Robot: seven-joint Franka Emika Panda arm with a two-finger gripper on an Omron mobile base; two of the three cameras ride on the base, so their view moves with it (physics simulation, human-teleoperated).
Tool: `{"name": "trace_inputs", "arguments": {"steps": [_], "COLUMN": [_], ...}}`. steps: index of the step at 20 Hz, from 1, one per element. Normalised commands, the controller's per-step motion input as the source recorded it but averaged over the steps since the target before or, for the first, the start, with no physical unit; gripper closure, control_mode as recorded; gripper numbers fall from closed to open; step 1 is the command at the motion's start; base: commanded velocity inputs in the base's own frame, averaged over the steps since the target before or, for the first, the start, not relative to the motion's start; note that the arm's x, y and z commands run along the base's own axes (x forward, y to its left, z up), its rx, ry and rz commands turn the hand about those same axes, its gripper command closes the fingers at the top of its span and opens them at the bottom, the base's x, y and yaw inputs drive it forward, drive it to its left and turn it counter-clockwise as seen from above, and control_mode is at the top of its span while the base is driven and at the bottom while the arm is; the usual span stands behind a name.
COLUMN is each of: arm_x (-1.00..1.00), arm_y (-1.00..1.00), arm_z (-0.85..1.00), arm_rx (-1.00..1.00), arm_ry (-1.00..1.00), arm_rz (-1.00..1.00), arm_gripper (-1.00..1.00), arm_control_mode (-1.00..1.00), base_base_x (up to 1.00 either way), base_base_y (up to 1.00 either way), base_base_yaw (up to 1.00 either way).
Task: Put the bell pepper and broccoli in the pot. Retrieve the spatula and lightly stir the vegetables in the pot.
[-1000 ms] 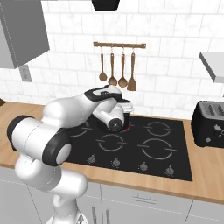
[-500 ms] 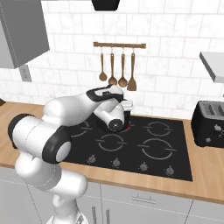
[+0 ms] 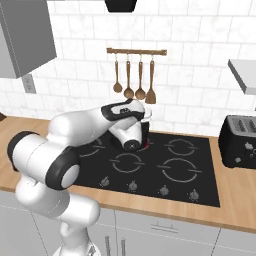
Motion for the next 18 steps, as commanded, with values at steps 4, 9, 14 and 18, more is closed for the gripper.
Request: {"name": "trace_inputs", "arguments": {"steps": [4,9,14,18], "arm_x": [0.00,0.01,0.10,0.15], "arm_y": [0.15,0.00,0.00,0.00], "arm_z": [0.07,-0.09,-0.12,-0.11], "arm_rx": [-0.06,0.00,0.02,0.05], "arm_ry": [-0.24,-0.05,0.01,0.04], "arm_rz": [0.07,0.11,0.08,0.05], "arm_gripper": [1.00,1.00,1.00,1.00], "arm_control_mode": [-1.00,-1.00,-1.00,-1.00], "base_base_x": [0.00,0.00,0.00,0.00], "base_base_y": [0.00,0.00,0.00,0.00], "base_base_yaw": [0.00,0.00,0.00,0.00]}}
